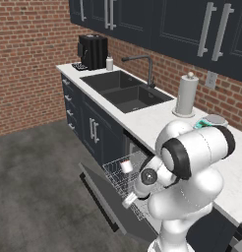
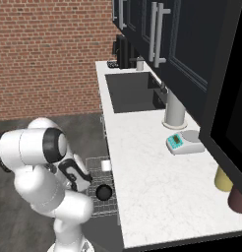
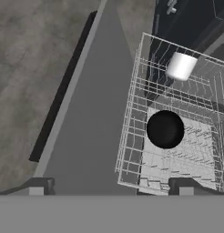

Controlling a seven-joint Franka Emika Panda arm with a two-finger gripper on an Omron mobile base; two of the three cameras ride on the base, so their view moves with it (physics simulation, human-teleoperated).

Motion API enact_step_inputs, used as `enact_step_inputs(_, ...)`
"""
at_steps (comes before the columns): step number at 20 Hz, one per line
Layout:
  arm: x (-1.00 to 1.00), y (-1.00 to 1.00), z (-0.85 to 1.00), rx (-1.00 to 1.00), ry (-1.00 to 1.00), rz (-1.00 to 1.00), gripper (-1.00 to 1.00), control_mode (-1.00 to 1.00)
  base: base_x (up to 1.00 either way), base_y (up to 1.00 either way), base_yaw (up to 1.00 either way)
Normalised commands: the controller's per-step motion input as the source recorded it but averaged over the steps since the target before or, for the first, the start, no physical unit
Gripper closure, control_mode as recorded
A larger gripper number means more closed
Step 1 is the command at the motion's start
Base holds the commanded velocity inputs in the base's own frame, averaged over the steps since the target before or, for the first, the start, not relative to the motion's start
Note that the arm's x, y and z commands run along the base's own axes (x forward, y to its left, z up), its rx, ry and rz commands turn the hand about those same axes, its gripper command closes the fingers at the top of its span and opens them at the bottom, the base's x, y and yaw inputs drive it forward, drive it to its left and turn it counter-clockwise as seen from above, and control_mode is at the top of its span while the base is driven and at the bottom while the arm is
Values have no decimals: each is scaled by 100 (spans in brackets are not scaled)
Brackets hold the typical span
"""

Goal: Pick up the cup and bowl from the counter, place them in the dishwasher, and close the dishwasher door.

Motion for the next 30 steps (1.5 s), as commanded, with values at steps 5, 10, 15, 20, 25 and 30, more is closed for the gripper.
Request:
enact_step_inputs(5,-5,100,100,0,0,-3,-100,-100,0,0,0)
enact_step_inputs(10,0,100,96,0,0,-10,-100,-100,0,0,0)
enact_step_inputs(15,-4,100,49,-10,2,-18,-100,-100,0,0,0)
enact_step_inputs(20,-21,100,23,-14,8,-22,-100,-100,0,0,0)
enact_step_inputs(25,-23,100,14,-21,8,-27,-100,-100,0,0,0)
enact_step_inputs(30,-3,96,1,-29,7,-30,-100,-100,0,0,0)
